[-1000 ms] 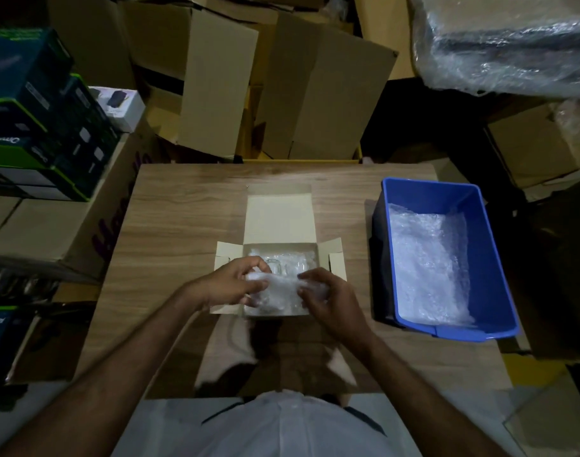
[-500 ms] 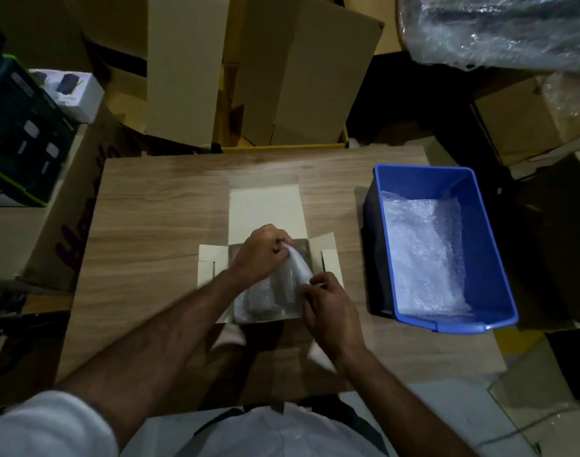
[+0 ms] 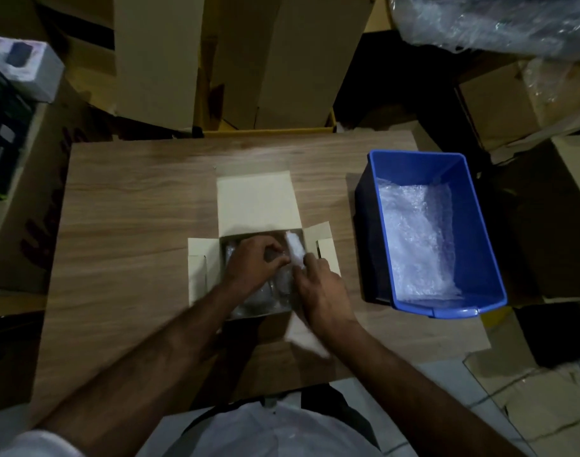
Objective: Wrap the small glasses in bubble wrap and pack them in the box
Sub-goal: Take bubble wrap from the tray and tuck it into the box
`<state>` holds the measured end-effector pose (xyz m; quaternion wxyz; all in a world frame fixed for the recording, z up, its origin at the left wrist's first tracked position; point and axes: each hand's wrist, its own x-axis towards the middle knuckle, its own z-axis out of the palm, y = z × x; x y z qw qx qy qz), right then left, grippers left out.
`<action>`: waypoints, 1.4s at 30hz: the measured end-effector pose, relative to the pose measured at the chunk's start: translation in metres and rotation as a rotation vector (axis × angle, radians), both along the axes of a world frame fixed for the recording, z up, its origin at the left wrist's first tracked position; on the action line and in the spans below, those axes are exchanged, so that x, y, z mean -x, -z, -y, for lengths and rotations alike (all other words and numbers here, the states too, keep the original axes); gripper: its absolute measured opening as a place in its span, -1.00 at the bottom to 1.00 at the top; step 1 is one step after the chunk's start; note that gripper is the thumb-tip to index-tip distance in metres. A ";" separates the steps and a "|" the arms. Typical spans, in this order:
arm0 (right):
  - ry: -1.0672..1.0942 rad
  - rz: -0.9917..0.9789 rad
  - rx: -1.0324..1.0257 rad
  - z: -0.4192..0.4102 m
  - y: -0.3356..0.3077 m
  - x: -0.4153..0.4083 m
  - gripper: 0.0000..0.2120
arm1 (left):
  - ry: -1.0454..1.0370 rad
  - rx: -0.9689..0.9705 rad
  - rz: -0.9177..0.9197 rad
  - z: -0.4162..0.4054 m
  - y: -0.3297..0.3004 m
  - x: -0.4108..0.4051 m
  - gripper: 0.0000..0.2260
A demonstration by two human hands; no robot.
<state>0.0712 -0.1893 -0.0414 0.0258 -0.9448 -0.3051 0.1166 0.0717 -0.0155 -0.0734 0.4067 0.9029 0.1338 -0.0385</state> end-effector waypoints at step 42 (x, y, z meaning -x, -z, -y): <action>0.240 -0.471 -0.013 -0.023 -0.010 0.016 -0.45 | 0.817 -0.477 -0.086 -0.014 -0.023 -0.057 -0.41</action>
